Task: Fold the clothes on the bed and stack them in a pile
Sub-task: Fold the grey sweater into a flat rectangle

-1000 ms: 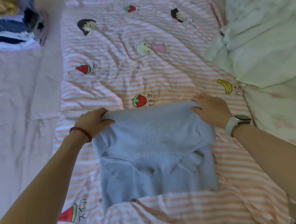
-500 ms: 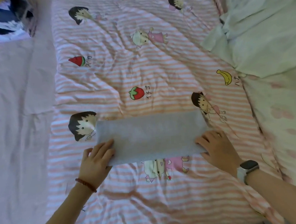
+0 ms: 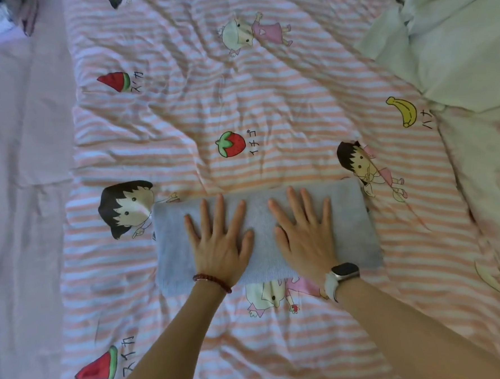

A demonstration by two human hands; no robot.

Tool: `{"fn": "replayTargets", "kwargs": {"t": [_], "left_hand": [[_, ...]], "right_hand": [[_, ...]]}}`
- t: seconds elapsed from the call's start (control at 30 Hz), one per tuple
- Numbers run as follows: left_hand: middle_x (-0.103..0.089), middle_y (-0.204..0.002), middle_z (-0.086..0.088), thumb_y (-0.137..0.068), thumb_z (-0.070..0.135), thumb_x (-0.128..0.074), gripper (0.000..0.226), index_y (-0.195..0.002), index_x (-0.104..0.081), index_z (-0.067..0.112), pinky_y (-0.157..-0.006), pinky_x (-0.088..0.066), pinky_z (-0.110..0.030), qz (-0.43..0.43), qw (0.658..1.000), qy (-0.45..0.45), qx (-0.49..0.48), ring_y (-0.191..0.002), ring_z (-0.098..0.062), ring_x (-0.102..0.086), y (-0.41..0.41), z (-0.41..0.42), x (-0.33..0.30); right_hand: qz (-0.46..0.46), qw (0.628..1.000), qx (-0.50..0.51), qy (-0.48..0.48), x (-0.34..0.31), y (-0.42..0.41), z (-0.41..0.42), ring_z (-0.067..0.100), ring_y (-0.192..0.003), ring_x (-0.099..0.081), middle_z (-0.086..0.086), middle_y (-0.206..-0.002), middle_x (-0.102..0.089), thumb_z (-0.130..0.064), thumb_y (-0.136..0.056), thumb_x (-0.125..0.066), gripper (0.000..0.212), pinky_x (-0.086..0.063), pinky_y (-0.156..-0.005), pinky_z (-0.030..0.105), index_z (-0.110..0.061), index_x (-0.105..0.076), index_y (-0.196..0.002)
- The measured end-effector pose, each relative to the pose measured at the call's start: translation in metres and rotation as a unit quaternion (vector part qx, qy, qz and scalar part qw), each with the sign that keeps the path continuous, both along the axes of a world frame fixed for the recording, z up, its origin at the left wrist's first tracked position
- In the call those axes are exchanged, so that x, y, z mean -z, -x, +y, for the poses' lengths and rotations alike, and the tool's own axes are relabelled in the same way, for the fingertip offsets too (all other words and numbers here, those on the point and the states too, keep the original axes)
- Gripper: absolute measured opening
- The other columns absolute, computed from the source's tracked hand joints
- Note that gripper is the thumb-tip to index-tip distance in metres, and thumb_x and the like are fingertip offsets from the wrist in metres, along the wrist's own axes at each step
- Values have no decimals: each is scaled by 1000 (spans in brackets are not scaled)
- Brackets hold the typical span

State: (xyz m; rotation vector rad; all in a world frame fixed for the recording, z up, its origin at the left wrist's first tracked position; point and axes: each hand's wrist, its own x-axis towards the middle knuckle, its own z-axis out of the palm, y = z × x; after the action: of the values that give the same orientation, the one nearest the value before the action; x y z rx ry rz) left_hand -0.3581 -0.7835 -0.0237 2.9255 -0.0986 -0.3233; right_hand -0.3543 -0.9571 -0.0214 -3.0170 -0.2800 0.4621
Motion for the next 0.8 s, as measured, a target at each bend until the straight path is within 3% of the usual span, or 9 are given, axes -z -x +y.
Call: {"fn": "replayTargets", "kwargs": {"t": [0.07,0.1,0.27,0.37,0.43,0.5,0.6,0.7,0.8], "left_hand": [[-20,-154,-8,-85,58,-14,61,-142,-12,35,-112,5,-55,13,999,-18,-33,-142,-36,-10,-4,13,22],[-16,-155,-6,-83,61,-11,63,-141,-5,36,-113,8,-51,9,999,-25,-44,-143,-34,-6,-6,22,32],[1,-155,-2,-80,66,-6,68,-141,4,37,-113,14,-41,20,997,-43,-67,-143,-24,6,-13,38,48],[5,-155,-1,-80,65,-5,68,-141,7,37,-111,18,-44,21,996,-23,-83,-142,-21,13,-8,31,41],[-4,-156,-6,-83,61,-11,67,-143,1,33,-111,15,-51,10,996,0,-90,-141,-22,10,0,23,31],[-20,-153,-13,-85,54,-23,66,-144,-18,26,-109,4,-61,-10,997,25,-73,-141,-32,-5,14,8,20],[-36,-145,-19,-85,47,-35,60,-138,-40,21,-103,-10,-69,-34,999,35,-1,-135,-42,-22,38,-24,10],[-34,-146,-17,-85,50,-34,59,-138,-37,25,-101,-15,-70,2,999,17,31,-134,-46,-26,49,-45,11],[-35,-146,-17,-85,54,-32,61,-138,-41,27,-99,-20,-72,47,999,-5,28,-132,-48,-30,50,-47,14]], "right_hand": [[11,1000,24,12,20,-4,-10,28,-144,-8,5,-157,-11,-44,-94,-17,52,6,-112,55,-40,-2,-143],[3,999,38,13,27,-5,-18,27,-145,-6,5,-157,-9,-45,-94,-13,51,8,-113,51,-40,-1,-143],[2,994,105,12,33,-10,-55,22,-145,-4,7,-157,-8,-43,-90,1,59,4,-116,43,-29,-9,-147],[-31,983,181,-17,26,-5,-68,25,-144,-10,10,-156,-13,-33,-98,-18,52,-1,-115,44,-19,-19,-148],[-49,948,294,-112,18,0,-79,28,-134,-31,12,-149,-29,-23,-97,-36,48,-29,-107,45,-12,-30,-143],[-23,889,399,-224,10,4,-91,28,-111,-49,9,-126,-49,-26,-93,-46,38,-48,-83,40,-12,-43,-129],[53,805,485,-339,1,7,-102,17,-74,-54,-3,-84,-55,-31,-87,-58,17,-38,-53,23,-15,-52,-92],[138,780,497,-355,-3,1,-109,15,-71,-56,-1,-86,-58,-29,-85,-61,18,-40,-53,25,-14,-53,-91],[154,762,507,-372,-9,-3,-111,25,-83,-61,6,-95,-61,-25,-83,-64,27,-51,-69,36,-7,-54,-100]]}}
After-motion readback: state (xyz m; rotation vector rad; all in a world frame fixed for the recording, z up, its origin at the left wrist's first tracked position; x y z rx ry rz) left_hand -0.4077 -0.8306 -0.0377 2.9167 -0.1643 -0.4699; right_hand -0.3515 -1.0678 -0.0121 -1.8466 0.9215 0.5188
